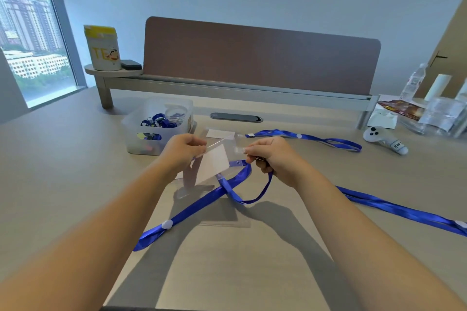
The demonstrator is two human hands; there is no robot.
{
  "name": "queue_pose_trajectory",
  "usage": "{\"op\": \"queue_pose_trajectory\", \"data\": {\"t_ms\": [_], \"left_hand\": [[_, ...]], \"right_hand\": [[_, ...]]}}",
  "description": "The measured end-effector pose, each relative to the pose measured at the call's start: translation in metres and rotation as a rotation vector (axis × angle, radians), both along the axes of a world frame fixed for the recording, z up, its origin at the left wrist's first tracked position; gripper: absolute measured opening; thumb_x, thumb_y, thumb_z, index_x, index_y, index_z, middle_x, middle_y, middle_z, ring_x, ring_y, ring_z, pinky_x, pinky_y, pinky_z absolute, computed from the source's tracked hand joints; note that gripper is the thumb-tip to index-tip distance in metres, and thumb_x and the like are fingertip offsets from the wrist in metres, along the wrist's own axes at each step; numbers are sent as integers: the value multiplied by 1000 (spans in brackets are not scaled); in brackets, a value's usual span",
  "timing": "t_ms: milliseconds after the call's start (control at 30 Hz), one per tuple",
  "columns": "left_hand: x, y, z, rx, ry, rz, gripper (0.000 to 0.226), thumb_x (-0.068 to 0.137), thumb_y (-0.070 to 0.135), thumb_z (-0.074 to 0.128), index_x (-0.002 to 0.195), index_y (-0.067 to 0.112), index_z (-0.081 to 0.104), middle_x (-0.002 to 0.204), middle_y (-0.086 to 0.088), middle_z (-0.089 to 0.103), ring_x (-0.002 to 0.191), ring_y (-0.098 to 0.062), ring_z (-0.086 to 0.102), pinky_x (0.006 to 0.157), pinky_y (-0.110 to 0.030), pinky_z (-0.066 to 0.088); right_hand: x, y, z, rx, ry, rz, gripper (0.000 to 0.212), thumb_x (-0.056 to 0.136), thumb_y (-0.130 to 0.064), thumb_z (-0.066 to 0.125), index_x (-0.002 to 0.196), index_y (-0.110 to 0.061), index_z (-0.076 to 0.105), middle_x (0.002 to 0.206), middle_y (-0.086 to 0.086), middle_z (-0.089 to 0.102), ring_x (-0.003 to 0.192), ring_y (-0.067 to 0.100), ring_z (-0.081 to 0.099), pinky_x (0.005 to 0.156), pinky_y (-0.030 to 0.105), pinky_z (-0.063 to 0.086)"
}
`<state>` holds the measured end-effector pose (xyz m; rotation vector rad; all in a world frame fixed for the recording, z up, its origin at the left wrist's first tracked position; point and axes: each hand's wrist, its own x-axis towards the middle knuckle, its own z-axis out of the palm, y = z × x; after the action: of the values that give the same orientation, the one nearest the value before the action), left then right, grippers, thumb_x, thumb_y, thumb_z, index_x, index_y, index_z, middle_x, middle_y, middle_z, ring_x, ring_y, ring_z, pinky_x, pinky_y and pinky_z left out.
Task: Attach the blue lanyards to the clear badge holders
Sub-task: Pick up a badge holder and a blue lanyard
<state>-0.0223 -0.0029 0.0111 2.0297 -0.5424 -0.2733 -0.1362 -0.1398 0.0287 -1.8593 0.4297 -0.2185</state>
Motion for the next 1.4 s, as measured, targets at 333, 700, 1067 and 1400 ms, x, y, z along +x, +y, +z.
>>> {"op": "queue_pose_trajectory", "data": {"t_ms": [333, 700, 1067, 1400], "left_hand": [[-33, 0, 12, -167, -367, -236, 36, 81, 23, 60, 115, 11, 54, 107, 2, 56, 99, -11, 52, 86, -25, 43], [-27, -3, 8, 52, -897, -93, 29, 88, 9, 50, 117, 9, 57, 115, -14, 66, 102, -31, 62, 82, -39, 52], [-24, 4, 20, 237, -1363, -179, 18, 55, 12, 83, 68, 6, 72, 64, -12, 74, 52, -25, 68, 51, -32, 56], [-22, 1, 23, 334, -1477, -232, 25, 49, 20, 86, 64, 7, 71, 58, -9, 72, 47, -20, 65, 47, -24, 54]], "right_hand": [[10, 8, 6, 355, -76, -111, 20, 88, -6, 51, 69, -7, 58, 52, 1, 54, 35, 5, 34, 36, 14, 25], [5, 13, 16, 116, -26, -56, 14, 88, -8, 55, 77, -6, 63, 67, 3, 60, 51, 10, 33, 47, 18, 29], [13, 28, 13, -206, -111, -86, 21, 87, -12, 55, 94, 4, 66, 65, -1, 52, 63, 10, 44, 60, 22, 38], [13, 29, 13, -326, -220, -95, 19, 88, -8, 52, 90, 5, 66, 61, -2, 49, 60, 9, 43, 59, 21, 40]]}}
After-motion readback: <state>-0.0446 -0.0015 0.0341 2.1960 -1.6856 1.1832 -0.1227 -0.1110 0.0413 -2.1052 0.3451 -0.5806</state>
